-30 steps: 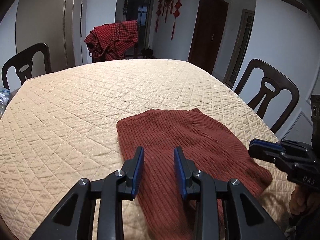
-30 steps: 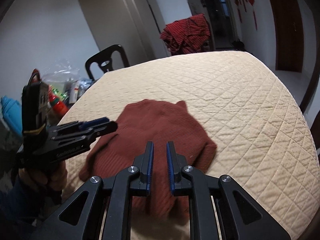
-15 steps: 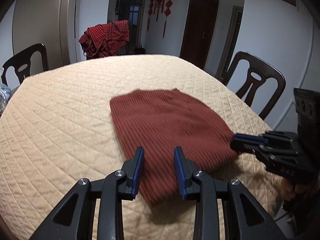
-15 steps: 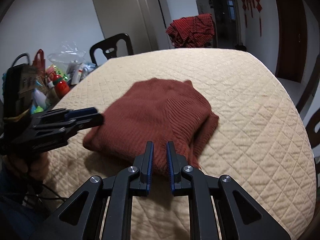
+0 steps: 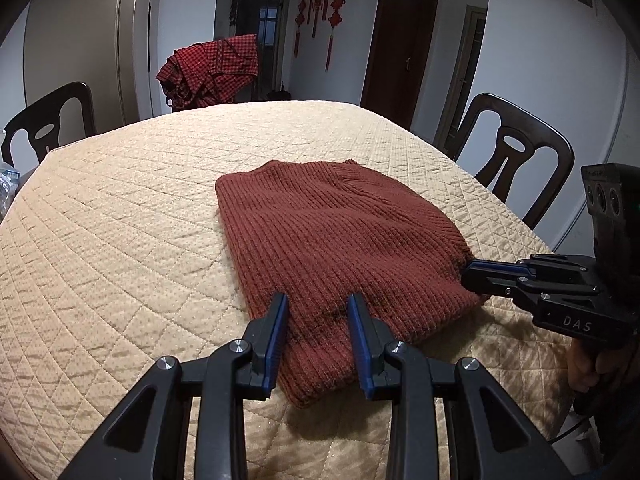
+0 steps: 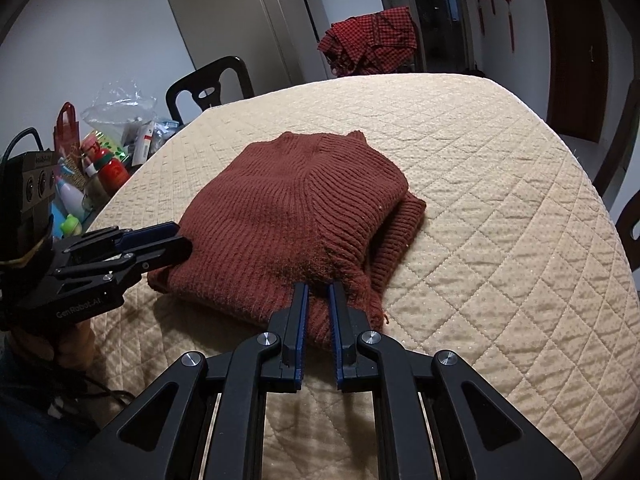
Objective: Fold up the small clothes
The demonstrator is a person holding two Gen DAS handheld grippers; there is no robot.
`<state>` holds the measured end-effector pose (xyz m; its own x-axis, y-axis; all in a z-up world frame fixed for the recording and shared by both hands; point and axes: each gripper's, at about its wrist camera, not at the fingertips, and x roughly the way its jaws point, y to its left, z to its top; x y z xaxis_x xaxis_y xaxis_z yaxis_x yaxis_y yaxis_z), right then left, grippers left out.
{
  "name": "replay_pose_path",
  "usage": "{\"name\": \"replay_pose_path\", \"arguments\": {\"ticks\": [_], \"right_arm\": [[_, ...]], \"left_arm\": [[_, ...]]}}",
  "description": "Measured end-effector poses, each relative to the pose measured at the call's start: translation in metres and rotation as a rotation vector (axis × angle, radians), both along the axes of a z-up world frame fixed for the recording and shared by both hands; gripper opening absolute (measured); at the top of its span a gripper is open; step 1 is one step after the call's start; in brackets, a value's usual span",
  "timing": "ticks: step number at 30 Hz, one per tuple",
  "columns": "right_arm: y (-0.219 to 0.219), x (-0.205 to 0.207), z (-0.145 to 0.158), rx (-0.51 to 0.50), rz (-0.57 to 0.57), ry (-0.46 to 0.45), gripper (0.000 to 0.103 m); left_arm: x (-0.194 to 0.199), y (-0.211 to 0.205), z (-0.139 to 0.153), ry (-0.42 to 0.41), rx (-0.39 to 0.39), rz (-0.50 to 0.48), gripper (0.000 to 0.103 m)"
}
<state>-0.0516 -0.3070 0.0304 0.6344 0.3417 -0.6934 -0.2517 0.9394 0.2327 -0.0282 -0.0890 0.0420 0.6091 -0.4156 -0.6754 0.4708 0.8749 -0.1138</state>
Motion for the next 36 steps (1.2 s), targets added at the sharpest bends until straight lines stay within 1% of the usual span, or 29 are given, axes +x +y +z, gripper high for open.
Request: {"name": "replay_pose_path", "arguments": {"ticks": [5,7,9,11,12,14,17,23,24,25,26,27,28,31,32,35,36], "right_arm": [[-0.002,0.004,0.016,0.041,-0.012,-0.056,0.010],[-0.003,0.010,0.012,0.047,-0.030,-0.045,0.011],[-0.007,0.020,0.000,0.035,-0.059,-0.001,0.011],[-0.013,0.023,-0.005,0.075,-0.069,0.015,0.012],[-0.015,0.023,-0.005,0.091,-0.073,0.021,0.012],[-0.017,0.022,-0.003,0.089,-0.080,0.020,0.017],[-0.021,0.022,0.000,0.113,-0.082,0.023,0.018],[-0.025,0.023,0.010,0.128,-0.095,0.003,0.018],[-0.025,0.025,0.010,0.129,-0.095,0.001,0.020],[-0.025,0.027,0.011,0.128,-0.097,-0.001,0.029],[-0.025,0.028,0.011,0.127,-0.103,-0.001,0.041],[-0.026,0.029,0.011,0.130,-0.113,-0.002,0.045],[-0.027,0.031,0.010,0.137,-0.120,0.001,0.047],[-0.030,0.038,0.006,0.155,-0.132,0.023,0.048],[-0.031,0.040,0.004,0.163,-0.133,0.032,0.050],[-0.037,0.050,-0.007,0.162,-0.162,0.080,0.051],[-0.038,0.052,-0.011,0.162,-0.169,0.097,0.051]], "left_arm": [[0.005,0.003,0.010,-0.014,-0.015,0.014,0.033],[0.011,0.002,0.011,-0.018,-0.013,0.025,0.033],[0.017,0.000,0.008,-0.002,-0.006,0.034,0.033],[0.020,-0.003,0.006,-0.001,0.005,0.034,0.033],[0.020,-0.004,0.006,-0.003,0.011,0.034,0.033],[0.021,-0.005,0.007,-0.002,0.010,0.032,0.033],[0.024,-0.006,0.009,-0.001,0.012,0.031,0.033],[0.029,-0.003,0.016,-0.012,0.000,0.039,0.033],[0.030,-0.002,0.017,-0.014,-0.003,0.044,0.033],[0.032,0.000,0.018,-0.013,-0.006,0.052,0.033],[0.034,0.003,0.018,-0.011,-0.011,0.060,0.033],[0.037,0.005,0.018,-0.010,-0.016,0.070,0.033],[0.039,0.007,0.017,-0.008,-0.020,0.080,0.033],[0.045,0.017,0.013,0.010,-0.042,0.112,0.034],[0.048,0.020,0.010,0.022,-0.051,0.116,0.039],[0.055,0.025,-0.002,0.073,-0.083,0.116,0.042],[0.056,0.027,-0.005,0.083,-0.099,0.115,0.044]]}}
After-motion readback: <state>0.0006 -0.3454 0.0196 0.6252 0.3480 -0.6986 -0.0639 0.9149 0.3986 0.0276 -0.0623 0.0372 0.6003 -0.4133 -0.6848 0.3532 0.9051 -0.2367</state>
